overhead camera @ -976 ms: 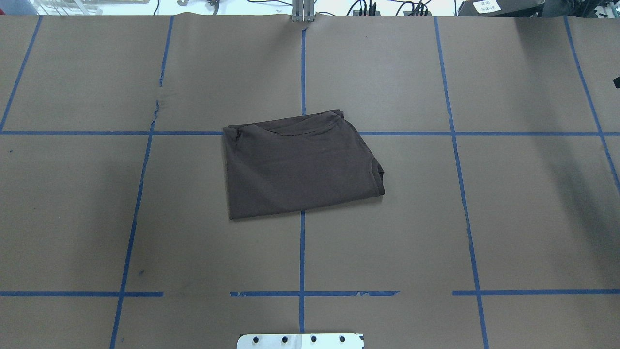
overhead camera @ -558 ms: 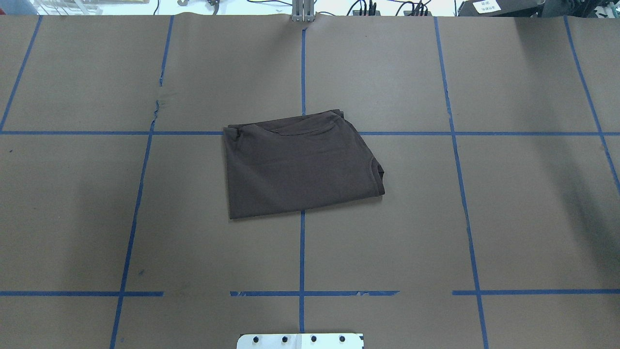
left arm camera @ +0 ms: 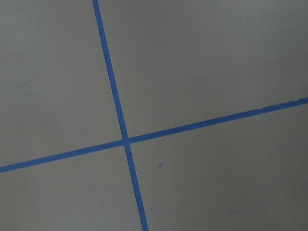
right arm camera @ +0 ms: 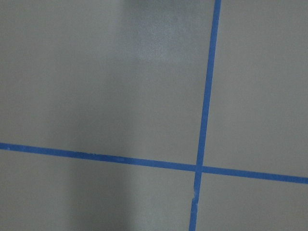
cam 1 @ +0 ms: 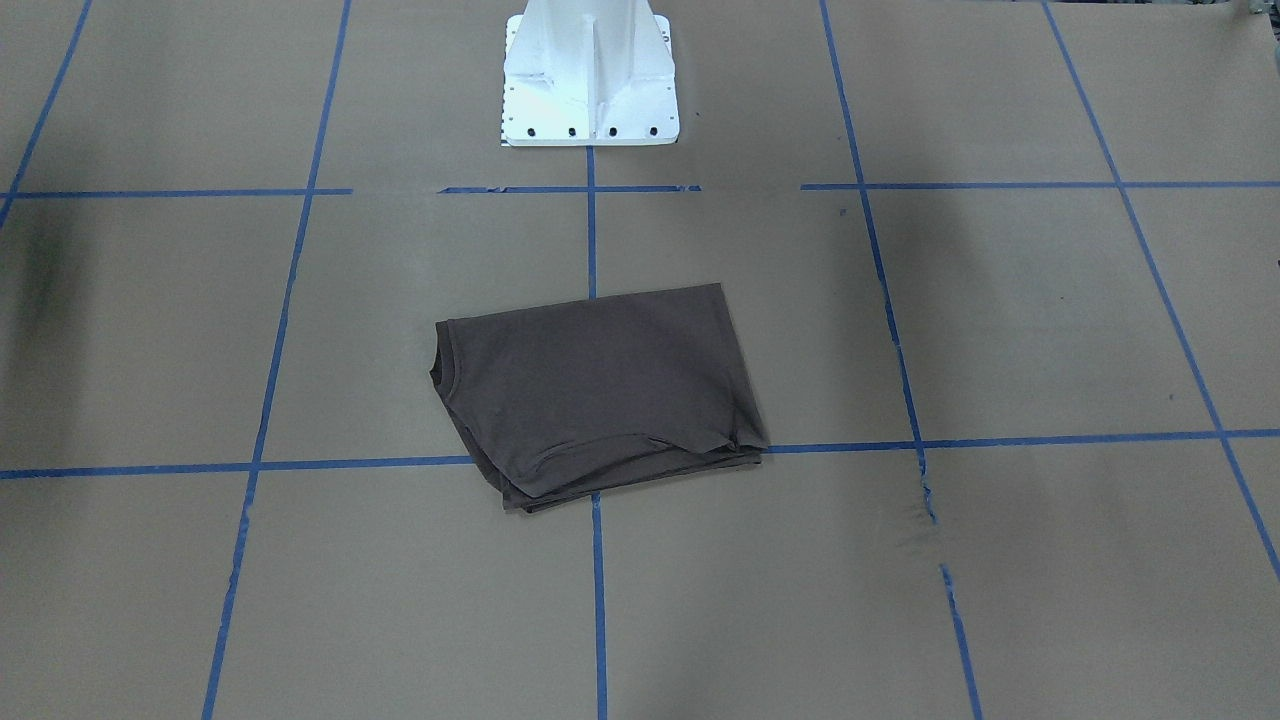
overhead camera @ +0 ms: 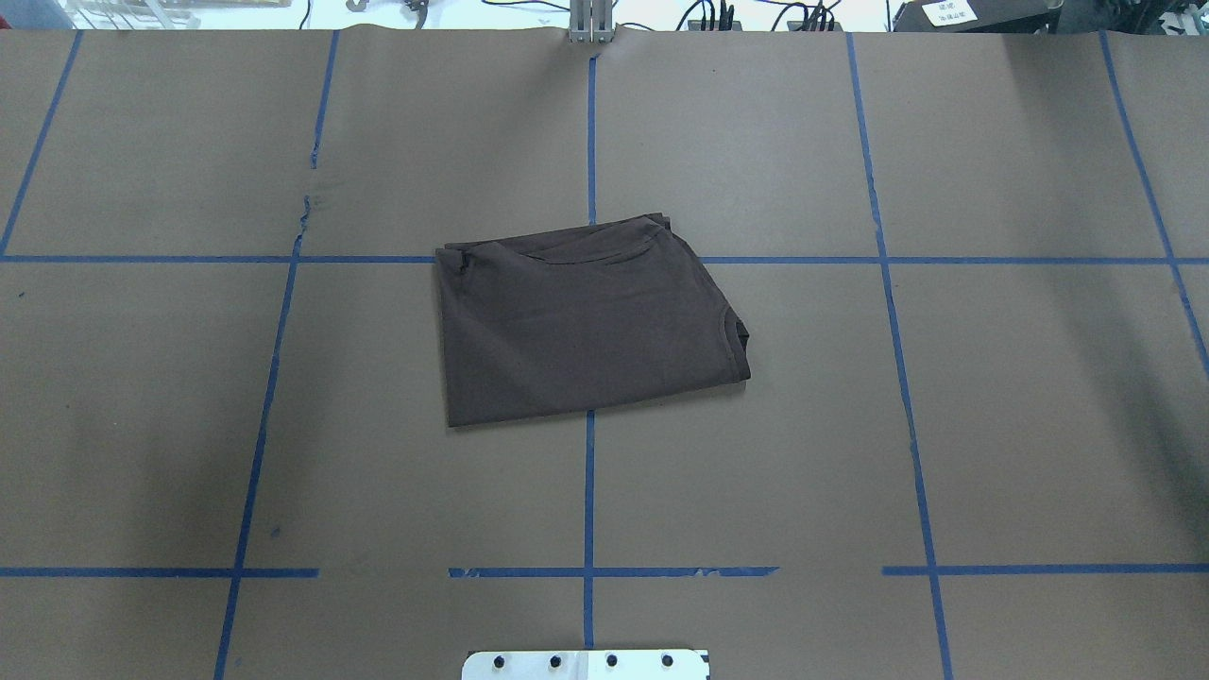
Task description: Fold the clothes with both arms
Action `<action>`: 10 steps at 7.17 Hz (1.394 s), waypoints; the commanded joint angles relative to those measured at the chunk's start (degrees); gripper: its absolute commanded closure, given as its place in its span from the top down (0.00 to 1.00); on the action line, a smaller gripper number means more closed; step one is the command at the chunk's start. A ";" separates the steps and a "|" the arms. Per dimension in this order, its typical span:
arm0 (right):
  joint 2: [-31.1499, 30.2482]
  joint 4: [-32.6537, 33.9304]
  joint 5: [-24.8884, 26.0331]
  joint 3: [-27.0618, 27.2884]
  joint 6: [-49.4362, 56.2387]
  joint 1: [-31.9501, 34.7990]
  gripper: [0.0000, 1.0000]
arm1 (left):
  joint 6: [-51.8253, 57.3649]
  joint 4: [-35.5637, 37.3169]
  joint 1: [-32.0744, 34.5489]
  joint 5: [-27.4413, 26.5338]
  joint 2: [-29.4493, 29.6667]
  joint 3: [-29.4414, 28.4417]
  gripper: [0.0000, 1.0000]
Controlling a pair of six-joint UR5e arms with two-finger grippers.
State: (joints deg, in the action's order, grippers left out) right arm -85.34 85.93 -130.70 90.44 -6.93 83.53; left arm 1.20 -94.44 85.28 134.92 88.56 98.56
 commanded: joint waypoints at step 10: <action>-2.91 -0.14 -1.57 1.32 -0.89 -1.44 1.00 | 0.39 5.58 2.17 0.08 -3.75 2.86 1.00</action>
State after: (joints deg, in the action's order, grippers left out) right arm -88.05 85.85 -132.23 91.60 -7.85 82.09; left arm 1.55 -88.91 87.42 134.85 84.83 101.05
